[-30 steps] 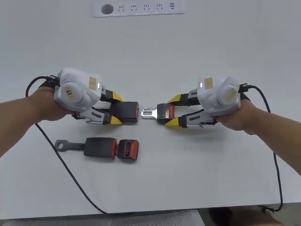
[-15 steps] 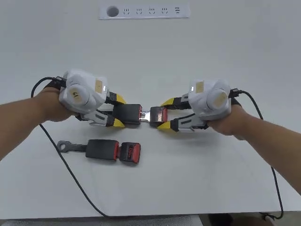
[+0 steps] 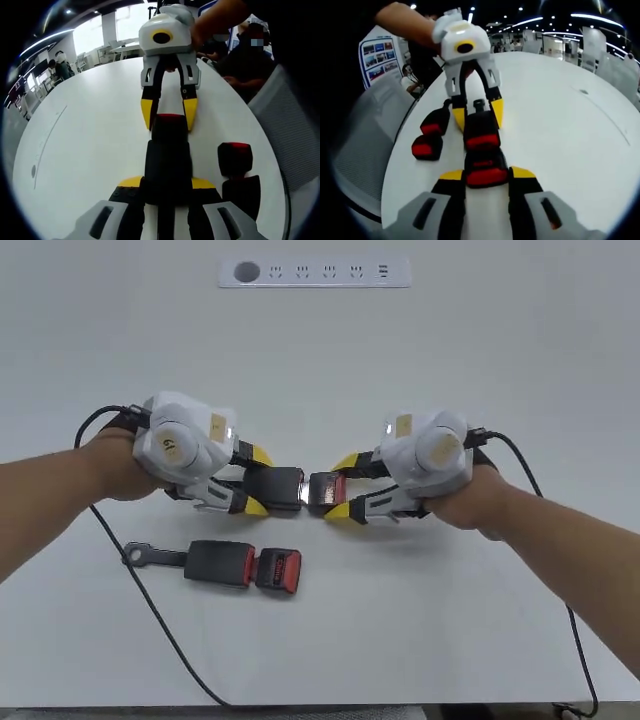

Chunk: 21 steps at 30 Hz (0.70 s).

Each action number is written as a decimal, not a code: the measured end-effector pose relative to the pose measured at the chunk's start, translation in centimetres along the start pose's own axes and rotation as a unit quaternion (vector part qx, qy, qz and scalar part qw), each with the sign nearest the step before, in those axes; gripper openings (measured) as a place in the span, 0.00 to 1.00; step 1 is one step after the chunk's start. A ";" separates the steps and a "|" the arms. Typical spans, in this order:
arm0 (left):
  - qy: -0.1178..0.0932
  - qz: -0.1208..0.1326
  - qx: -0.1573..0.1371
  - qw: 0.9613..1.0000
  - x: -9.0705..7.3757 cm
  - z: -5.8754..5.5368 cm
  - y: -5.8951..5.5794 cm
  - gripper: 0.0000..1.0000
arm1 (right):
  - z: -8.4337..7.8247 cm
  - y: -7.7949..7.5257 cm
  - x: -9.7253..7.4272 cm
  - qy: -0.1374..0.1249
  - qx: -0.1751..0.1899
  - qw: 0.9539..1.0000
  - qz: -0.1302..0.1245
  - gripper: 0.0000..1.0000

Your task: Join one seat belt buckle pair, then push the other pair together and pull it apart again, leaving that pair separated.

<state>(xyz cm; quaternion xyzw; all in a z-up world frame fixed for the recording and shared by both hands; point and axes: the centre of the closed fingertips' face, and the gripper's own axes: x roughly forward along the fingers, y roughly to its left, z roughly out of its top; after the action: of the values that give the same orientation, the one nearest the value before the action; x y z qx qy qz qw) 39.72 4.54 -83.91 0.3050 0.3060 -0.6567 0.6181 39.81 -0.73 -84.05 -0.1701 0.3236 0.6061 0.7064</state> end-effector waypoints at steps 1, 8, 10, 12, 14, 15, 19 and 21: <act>-0.001 0.000 0.000 1.000 0.0 0.0 0.0 0.33 | 0.0 0.1 0.0 0.003 0.000 1.000 -0.001 0.32; 0.000 0.000 0.000 1.000 0.0 0.0 0.0 0.33 | -0.3 0.2 0.0 0.012 -0.001 1.000 -0.005 0.32; 0.000 -0.001 0.001 1.000 0.0 0.0 0.0 0.33 | -0.3 0.2 0.0 0.015 -0.003 1.000 -0.005 0.32; 0.002 -0.004 0.004 1.000 0.0 0.0 0.0 0.33 | -0.3 0.2 0.1 0.023 -0.006 1.000 -0.006 0.32; 0.002 -0.004 0.004 1.000 0.0 0.0 -0.1 0.33 | -0.3 0.3 0.1 0.030 -0.008 1.000 -0.006 0.32; 0.003 -0.005 0.004 1.000 0.0 0.0 -0.1 0.33 | -0.4 0.3 0.0 0.031 -0.009 0.999 -0.007 0.32; 0.001 -0.005 0.004 1.000 0.0 0.0 -0.1 0.33 | -0.5 0.4 -0.1 0.034 -0.011 0.999 -0.008 0.32; 0.001 -0.006 0.003 1.000 0.0 0.0 -0.1 0.34 | -0.5 0.4 -0.1 0.035 -0.013 0.999 -0.009 0.32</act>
<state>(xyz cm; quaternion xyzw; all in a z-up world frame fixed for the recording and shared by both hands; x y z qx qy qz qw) 39.61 4.57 -83.87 0.3056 0.3061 -0.6610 0.6132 39.26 -1.04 -84.27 -0.2030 0.3392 0.5977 0.6975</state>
